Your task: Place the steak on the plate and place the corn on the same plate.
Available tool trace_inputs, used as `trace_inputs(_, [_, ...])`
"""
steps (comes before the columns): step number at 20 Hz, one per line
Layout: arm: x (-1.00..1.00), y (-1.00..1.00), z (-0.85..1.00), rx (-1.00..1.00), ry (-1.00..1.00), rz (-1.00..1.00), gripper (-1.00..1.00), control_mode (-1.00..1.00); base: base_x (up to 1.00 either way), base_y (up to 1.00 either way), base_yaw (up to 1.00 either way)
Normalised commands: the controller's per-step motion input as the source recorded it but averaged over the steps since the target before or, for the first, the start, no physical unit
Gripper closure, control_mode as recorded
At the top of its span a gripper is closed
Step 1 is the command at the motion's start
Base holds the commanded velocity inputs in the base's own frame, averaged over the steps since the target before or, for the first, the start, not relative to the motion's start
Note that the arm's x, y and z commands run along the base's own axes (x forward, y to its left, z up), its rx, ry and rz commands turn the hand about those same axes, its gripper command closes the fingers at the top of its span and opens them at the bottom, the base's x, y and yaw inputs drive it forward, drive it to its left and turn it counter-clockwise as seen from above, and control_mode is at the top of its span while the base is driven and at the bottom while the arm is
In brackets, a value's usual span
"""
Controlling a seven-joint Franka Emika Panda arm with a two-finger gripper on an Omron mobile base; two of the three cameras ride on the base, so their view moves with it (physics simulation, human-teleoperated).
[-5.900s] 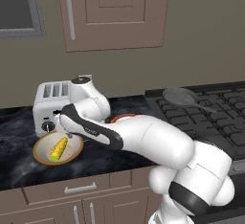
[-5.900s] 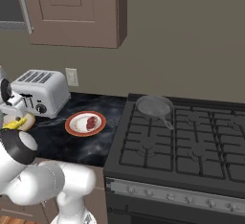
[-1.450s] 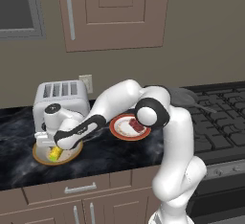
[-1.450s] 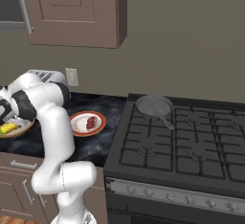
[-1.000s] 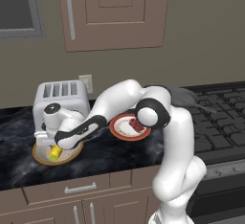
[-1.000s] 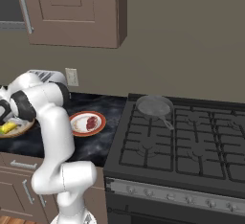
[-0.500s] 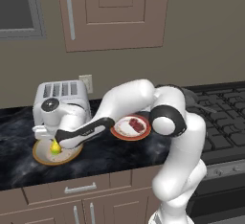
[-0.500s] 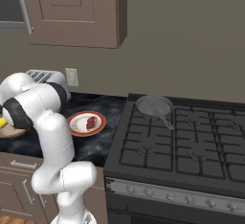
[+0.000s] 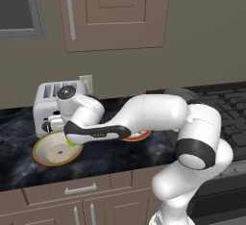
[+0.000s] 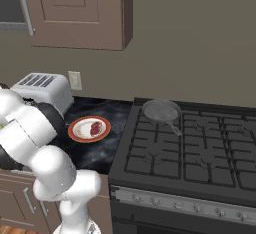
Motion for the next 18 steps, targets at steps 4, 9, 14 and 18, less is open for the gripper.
trace_inputs(4, [-0.4,-0.96,0.47,0.0,0.0,0.0,1.0,-1.0,0.0,0.0,0.0])
trace_inputs(9, [-0.21,-0.95,0.25,0.0,0.0,0.0,1.0,-1.0,0.0,0.0,0.0])
trace_inputs(14, [-0.01,-1.0,0.06,0.0,0.0,0.0,1.0,-1.0,0.0,0.0,0.0])
trace_inputs(18, [0.25,-0.79,0.23,0.04,0.01,0.05,1.0,-1.0,0.0,0.0,0.0])
